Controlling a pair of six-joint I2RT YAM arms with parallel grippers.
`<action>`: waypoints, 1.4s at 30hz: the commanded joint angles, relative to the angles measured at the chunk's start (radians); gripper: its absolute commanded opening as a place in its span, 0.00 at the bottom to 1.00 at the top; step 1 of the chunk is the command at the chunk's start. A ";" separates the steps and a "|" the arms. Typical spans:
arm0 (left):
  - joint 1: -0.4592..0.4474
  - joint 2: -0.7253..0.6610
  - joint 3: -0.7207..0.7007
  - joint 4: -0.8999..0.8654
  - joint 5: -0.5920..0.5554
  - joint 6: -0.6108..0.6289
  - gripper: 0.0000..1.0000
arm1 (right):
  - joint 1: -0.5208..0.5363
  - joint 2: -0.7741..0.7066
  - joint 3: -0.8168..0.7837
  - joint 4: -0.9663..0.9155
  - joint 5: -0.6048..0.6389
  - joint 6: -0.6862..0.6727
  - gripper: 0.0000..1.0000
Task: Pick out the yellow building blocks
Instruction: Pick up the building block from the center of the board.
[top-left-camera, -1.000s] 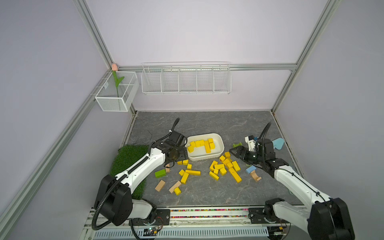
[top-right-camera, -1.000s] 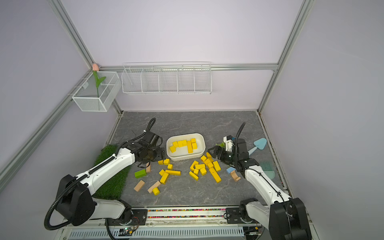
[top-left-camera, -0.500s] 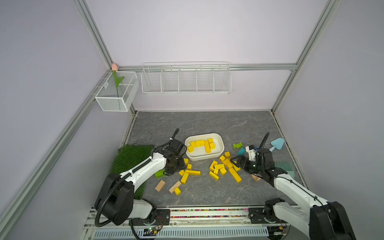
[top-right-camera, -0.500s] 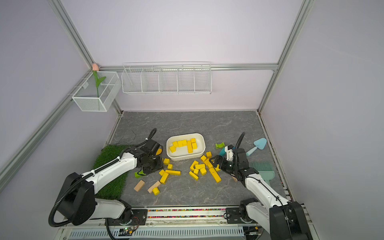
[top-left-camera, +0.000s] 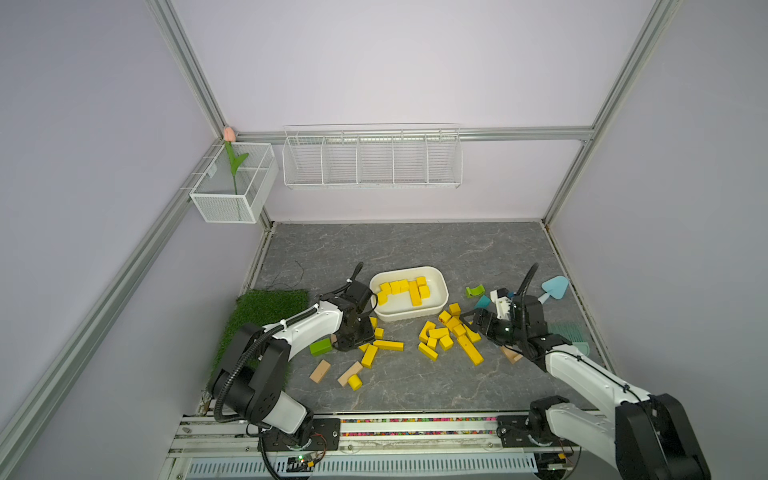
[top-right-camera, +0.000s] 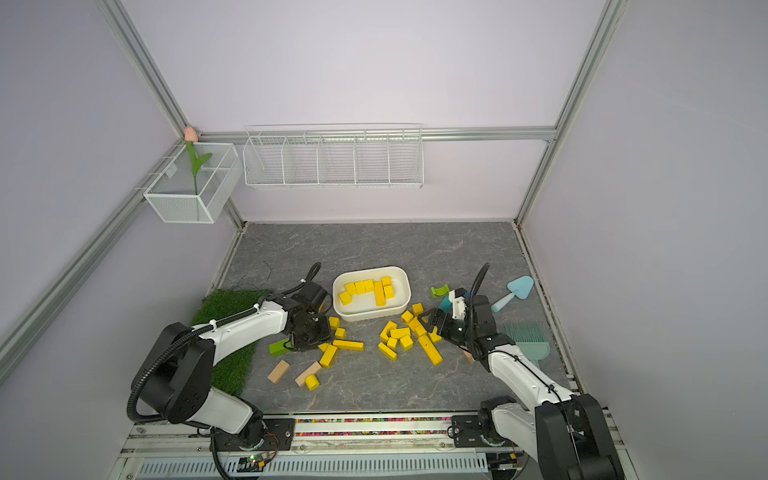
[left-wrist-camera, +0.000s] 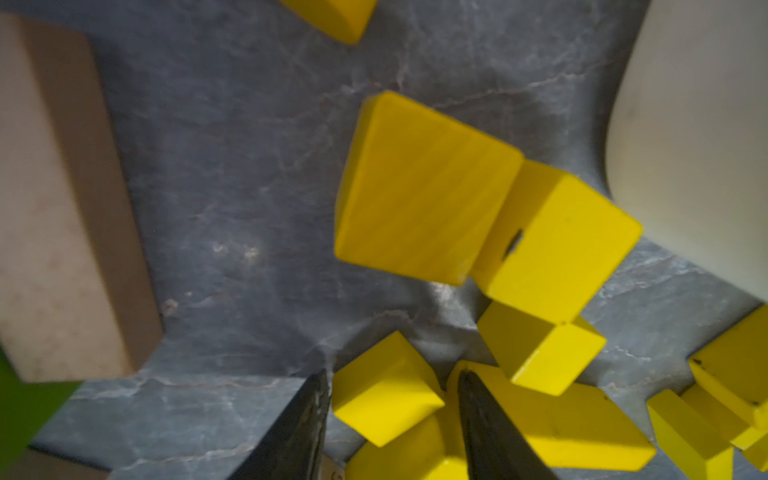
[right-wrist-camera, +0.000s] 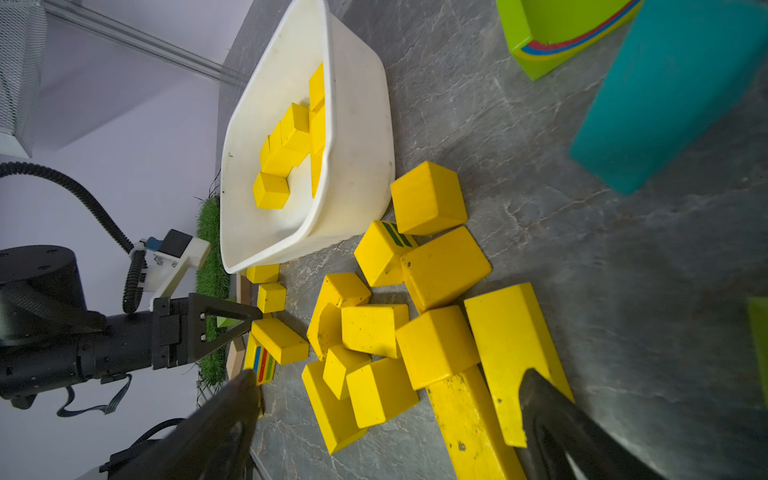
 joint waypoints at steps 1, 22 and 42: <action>0.001 0.006 0.004 0.004 -0.004 -0.011 0.54 | -0.007 0.010 -0.016 0.025 0.001 0.008 0.98; 0.013 0.108 0.136 -0.088 -0.102 0.066 0.30 | -0.013 0.005 -0.020 0.026 -0.001 0.010 0.98; -0.017 -0.041 0.343 -0.170 -0.126 0.121 0.29 | -0.017 0.022 -0.031 0.055 -0.010 0.017 0.98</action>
